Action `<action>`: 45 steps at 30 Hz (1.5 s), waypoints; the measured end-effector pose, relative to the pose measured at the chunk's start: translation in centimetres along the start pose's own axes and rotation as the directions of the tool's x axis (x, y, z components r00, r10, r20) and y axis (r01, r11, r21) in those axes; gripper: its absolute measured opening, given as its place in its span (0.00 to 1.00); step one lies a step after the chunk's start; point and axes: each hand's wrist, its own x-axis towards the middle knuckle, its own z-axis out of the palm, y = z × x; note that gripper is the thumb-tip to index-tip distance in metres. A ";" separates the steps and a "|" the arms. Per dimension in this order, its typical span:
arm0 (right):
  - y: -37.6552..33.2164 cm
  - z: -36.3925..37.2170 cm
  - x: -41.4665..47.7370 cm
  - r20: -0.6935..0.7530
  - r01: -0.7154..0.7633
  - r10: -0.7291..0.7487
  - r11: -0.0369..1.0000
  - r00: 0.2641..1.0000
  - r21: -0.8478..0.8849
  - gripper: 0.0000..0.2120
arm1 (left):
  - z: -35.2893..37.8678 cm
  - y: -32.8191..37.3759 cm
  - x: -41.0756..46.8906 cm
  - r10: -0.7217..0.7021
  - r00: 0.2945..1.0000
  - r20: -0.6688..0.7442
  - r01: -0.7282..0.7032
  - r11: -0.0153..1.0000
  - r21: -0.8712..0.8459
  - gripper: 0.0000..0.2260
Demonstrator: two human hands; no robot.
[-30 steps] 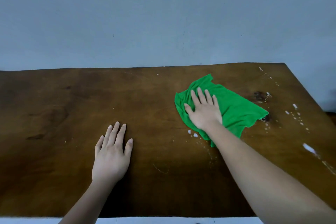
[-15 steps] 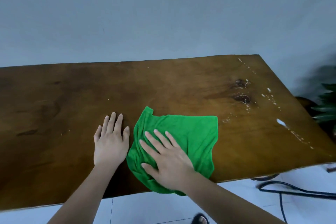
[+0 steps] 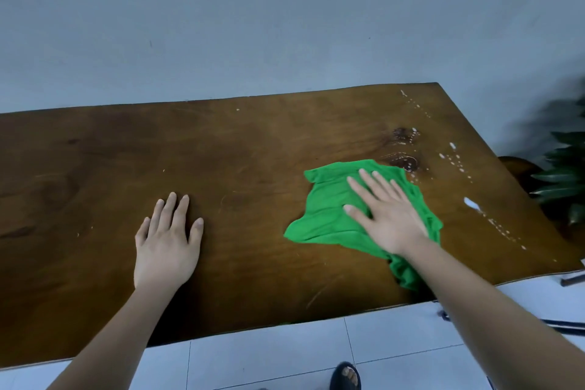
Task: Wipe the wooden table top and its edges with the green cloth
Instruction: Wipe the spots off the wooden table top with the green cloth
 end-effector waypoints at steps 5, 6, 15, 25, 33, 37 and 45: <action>7.8 -0.5 -1.0 -0.045 -0.279 0.281 0.959 0.959 0.048 0.41 | 0.0 0.1 -0.1 0.004 1.000 -0.015 -0.004 1.000 -0.005 0.35; 8.4 -0.4 -1.2 -0.049 -0.334 0.337 0.940 0.940 0.067 0.41 | 0.0 0.1 -0.1 0.005 1.000 -0.023 -0.005 1.000 -0.008 0.35; -7.5 2.4 -4.7 -0.009 -0.288 0.289 0.957 0.957 0.037 0.37 | 0.0 0.0 -0.2 0.015 0.999 -0.043 -0.017 0.999 -0.028 0.34; -23.1 5.0 -6.4 0.014 0.295 -0.295 0.955 0.955 0.019 0.36 | -0.4 -0.4 -0.6 0.043 0.998 -0.038 -0.046 0.995 -0.084 0.32; -23.1 3.1 0.5 0.075 0.444 -0.444 0.896 0.893 0.005 0.31 | -0.1 -0.8 -0.8 0.068 0.996 -0.065 -0.075 0.991 -0.108 0.28; -24.6 2.7 6.1 0.063 0.456 -0.456 0.890 0.888 0.001 0.30 | 0.2 -1.1 -0.7 0.066 0.994 -0.092 -0.078 0.988 -0.130 0.26; -18.7 0.9 11.6 -0.032 0.166 -0.164 0.983 0.986 0.073 0.32 | 0.2 -0.9 -0.4 0.041 0.996 -0.073 -0.048 0.994 -0.095 0.28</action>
